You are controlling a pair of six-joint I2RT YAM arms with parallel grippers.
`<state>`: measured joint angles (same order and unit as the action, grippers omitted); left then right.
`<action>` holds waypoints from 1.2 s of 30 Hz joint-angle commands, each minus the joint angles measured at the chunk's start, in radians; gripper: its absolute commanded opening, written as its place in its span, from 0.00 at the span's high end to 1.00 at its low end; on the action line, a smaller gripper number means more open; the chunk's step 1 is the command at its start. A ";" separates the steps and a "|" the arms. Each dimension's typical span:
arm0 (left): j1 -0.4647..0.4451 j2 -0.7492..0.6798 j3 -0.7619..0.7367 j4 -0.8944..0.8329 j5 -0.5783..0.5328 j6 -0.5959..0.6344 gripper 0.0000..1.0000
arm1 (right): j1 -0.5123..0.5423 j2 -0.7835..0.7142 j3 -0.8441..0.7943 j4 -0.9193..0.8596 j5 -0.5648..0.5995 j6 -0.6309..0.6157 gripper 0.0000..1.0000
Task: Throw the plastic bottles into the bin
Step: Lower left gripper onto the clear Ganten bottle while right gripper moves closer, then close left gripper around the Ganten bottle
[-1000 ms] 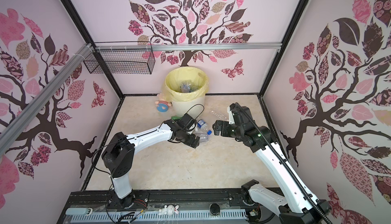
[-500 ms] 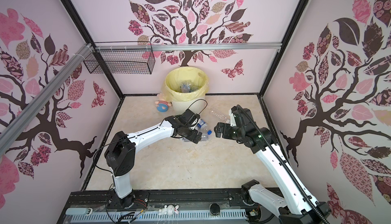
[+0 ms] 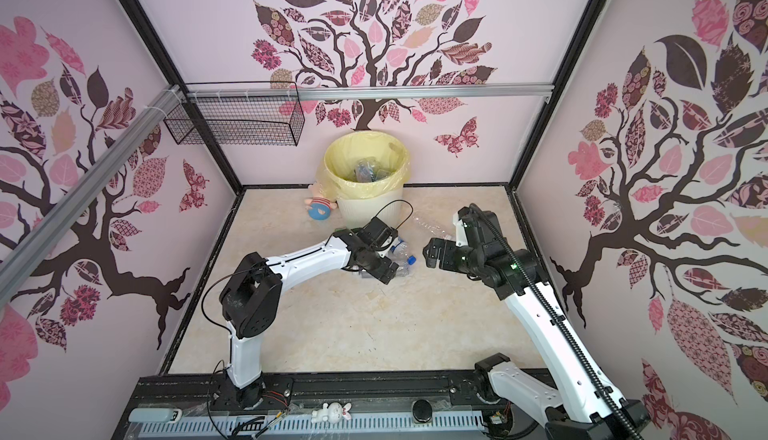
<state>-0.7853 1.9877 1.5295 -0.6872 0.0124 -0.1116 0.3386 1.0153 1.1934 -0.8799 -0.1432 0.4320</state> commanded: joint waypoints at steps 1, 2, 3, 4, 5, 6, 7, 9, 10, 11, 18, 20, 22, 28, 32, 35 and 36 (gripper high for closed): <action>-0.006 0.000 -0.024 -0.003 0.023 0.009 0.07 | -0.007 -0.027 0.012 -0.025 -0.003 0.022 0.00; -0.009 -0.005 -0.031 -0.003 0.024 0.009 0.07 | -0.007 -0.030 0.008 -0.025 -0.003 0.025 0.00; -0.012 -0.010 -0.039 0.000 0.025 0.010 0.08 | -0.007 -0.035 0.004 -0.024 -0.001 0.029 0.00; -0.015 -0.014 -0.047 0.003 0.027 0.010 0.08 | -0.007 -0.040 -0.004 -0.020 -0.003 0.035 0.00; -0.017 -0.019 -0.053 0.007 0.032 0.009 0.09 | -0.007 -0.044 -0.011 -0.018 -0.004 0.039 0.00; -0.017 -0.020 -0.057 0.009 0.035 0.010 0.10 | -0.007 -0.047 -0.019 -0.012 -0.008 0.046 0.00; -0.020 -0.018 -0.056 0.008 0.034 0.010 0.11 | -0.007 -0.050 -0.026 -0.009 -0.011 0.053 0.00; -0.020 -0.019 -0.053 -0.003 0.033 0.010 0.13 | -0.007 -0.053 -0.034 -0.004 -0.016 0.062 0.00; -0.020 -0.027 -0.051 -0.006 0.024 0.008 0.13 | -0.007 -0.054 -0.033 -0.002 -0.018 0.066 0.01; -0.020 -0.039 -0.050 -0.003 0.009 0.004 0.13 | -0.007 -0.054 -0.033 -0.001 -0.018 0.068 0.00; -0.021 -0.049 -0.005 0.002 -0.049 0.030 0.11 | -0.007 -0.053 -0.035 0.005 -0.021 0.076 0.00; -0.020 -0.037 0.000 0.011 -0.058 0.049 0.11 | -0.007 -0.054 -0.038 0.008 -0.022 0.081 0.00; -0.019 -0.020 0.002 0.024 -0.065 0.061 0.11 | -0.007 -0.058 -0.044 0.008 -0.024 0.083 0.00; -0.020 0.034 0.017 -0.008 -0.073 0.080 0.11 | -0.007 -0.063 -0.047 0.003 -0.015 0.080 0.00; -0.020 0.038 -0.008 0.006 -0.059 0.065 0.12 | -0.007 -0.061 -0.055 0.011 -0.015 0.079 0.00; -0.020 0.039 -0.027 0.013 -0.045 0.054 0.14 | -0.007 -0.057 -0.064 0.025 -0.019 0.085 0.00; -0.020 0.036 -0.034 0.014 -0.043 0.049 0.14 | -0.007 -0.056 -0.066 0.028 -0.022 0.086 0.00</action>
<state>-0.8013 2.0121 1.5120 -0.6815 -0.0460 -0.0536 0.3378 0.9680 1.1400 -0.8619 -0.1577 0.5026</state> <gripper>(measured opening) 0.863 0.996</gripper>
